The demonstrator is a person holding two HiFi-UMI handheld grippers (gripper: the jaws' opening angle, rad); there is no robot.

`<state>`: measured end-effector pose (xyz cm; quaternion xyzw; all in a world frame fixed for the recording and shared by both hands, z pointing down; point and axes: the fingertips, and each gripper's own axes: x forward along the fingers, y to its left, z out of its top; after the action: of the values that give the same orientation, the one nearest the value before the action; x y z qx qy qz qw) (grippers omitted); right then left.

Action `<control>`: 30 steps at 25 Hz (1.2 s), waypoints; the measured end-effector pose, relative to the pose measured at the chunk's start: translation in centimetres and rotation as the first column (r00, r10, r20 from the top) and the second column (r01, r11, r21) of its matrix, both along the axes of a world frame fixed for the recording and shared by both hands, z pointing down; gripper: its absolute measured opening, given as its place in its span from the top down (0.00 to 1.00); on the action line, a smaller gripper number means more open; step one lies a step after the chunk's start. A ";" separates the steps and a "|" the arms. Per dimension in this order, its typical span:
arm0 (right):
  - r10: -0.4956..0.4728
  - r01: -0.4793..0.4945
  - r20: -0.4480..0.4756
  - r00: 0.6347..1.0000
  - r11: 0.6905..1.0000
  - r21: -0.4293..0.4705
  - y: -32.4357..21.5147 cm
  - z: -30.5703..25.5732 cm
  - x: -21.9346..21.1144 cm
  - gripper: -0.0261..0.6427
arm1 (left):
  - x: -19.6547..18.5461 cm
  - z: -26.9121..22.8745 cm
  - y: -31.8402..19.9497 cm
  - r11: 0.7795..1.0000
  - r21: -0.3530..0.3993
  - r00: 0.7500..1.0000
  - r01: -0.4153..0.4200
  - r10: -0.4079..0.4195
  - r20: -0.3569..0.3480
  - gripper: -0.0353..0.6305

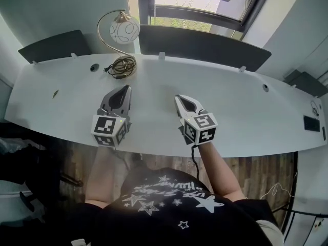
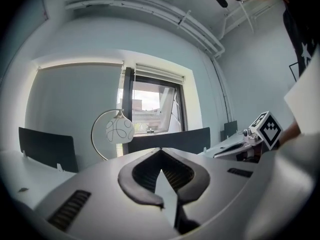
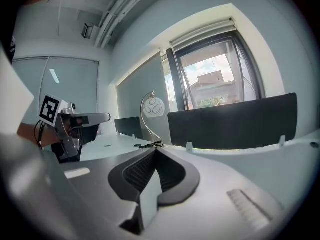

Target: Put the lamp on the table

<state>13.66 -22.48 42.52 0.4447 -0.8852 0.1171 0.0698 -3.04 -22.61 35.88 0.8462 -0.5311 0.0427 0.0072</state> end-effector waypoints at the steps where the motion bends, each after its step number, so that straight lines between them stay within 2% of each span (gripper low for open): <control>1: 0.009 -0.009 0.009 1.000 1.000 0.010 0.7 -0.2 0.7 0.96 | 0.7 0.3 0.8 1.000 -0.013 1.000 -0.003 0.003 -0.014 0.94; 5: 0.013 -0.015 0.040 0.999 0.999 0.052 4.1 -1.1 3.1 0.96 | 3.4 2.1 4.6 0.998 -0.061 0.999 -0.002 -0.001 -0.053 0.94; 11: 0.011 -0.013 0.037 0.999 0.998 0.056 8.3 -1.7 6.5 0.96 | 7.2 2.9 8.9 0.997 -0.080 1.000 0.011 -0.013 -0.020 0.94; 16: -0.015 0.014 0.027 1.000 0.998 0.055 10.6 -2.1 8.3 0.96 | 10.9 2.3 11.7 0.997 -0.072 1.000 -0.021 0.019 -0.023 0.94; 21: -0.050 0.049 0.017 0.999 0.996 0.077 12.4 -2.7 8.4 0.96 | 12.6 2.4 13.2 0.999 -0.033 0.999 -0.035 0.036 0.012 0.94; 25: -0.052 0.049 0.037 0.998 0.996 0.070 13.3 -2.4 8.6 0.96 | 14.1 1.1 15.0 0.994 0.047 0.994 -0.102 0.104 -0.044 0.94; 30: -0.047 0.043 0.052 0.998 0.997 0.062 13.9 -2.5 7.7 0.96 | 13.7 1.2 16.4 0.996 0.034 0.996 -0.088 0.088 -0.005 0.94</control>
<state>21.39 -8.60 40.06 0.4233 -0.8997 0.1003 0.0351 10.61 -6.19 37.11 0.8688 -0.4940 0.0314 -0.0074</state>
